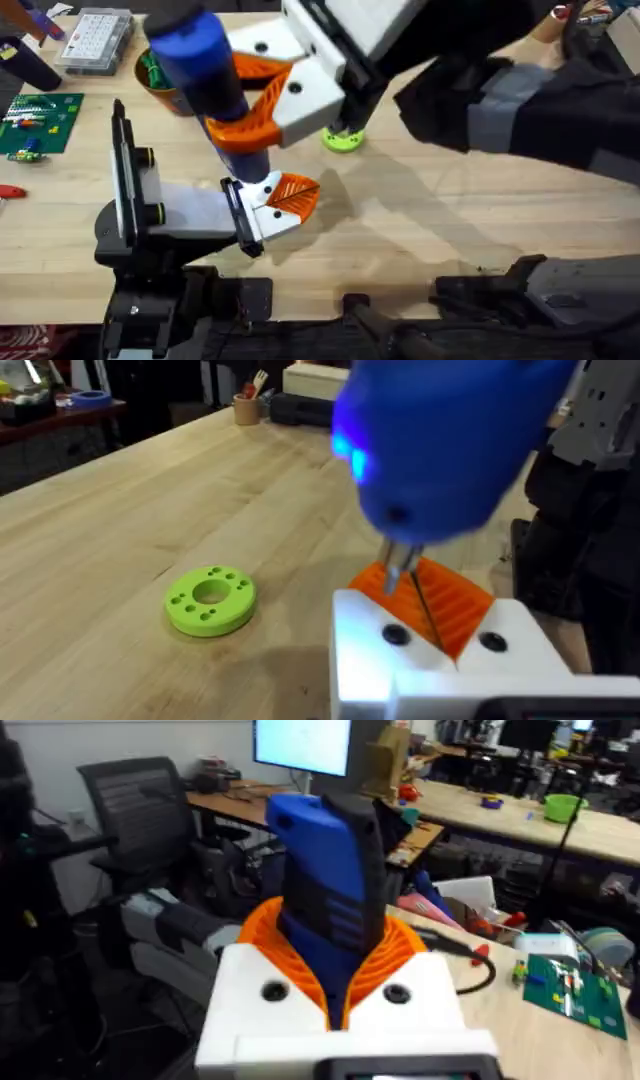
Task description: Pick up the gripper from the table and insert it into the empty holder that is missing its gripper. Then pick up a screw, insert it into the mounting hole, and use the screwdriver to tighten it. Finally, clean up the table by picking up the vegetable and placing it into the bucket.
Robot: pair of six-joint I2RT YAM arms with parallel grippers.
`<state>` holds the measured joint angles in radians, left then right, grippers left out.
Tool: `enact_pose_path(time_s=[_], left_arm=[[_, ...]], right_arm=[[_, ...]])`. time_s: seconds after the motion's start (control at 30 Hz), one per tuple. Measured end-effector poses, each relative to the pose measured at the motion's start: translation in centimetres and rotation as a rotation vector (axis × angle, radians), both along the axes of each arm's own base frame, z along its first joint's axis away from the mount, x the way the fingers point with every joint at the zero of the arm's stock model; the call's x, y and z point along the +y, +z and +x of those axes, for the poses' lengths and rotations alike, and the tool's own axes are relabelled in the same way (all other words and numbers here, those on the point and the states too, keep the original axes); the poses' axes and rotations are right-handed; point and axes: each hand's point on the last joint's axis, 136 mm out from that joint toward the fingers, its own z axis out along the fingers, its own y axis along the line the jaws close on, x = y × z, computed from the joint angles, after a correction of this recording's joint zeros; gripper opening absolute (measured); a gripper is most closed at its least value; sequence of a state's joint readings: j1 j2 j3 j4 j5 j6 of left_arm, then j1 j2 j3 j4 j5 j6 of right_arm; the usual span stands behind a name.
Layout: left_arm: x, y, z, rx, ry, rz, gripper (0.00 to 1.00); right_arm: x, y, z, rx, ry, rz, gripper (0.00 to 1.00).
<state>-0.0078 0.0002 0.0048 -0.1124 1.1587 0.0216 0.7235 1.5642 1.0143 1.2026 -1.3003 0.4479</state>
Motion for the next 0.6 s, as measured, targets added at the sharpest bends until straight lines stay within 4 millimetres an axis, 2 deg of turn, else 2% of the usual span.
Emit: enact_pose_path(time_s=[0.23,0.6], left_arm=[[0.0,0.0,0.0,0.0,0.0,0.0,0.019],[0.0,0.0,0.0,0.0,0.0,0.0,0.019]], right_arm=[[-0.5,4.3,0.8,-0.019,0.023,-0.016,0.043],[-0.6,3.8,0.9,0.005,0.037,-0.054,0.046]])
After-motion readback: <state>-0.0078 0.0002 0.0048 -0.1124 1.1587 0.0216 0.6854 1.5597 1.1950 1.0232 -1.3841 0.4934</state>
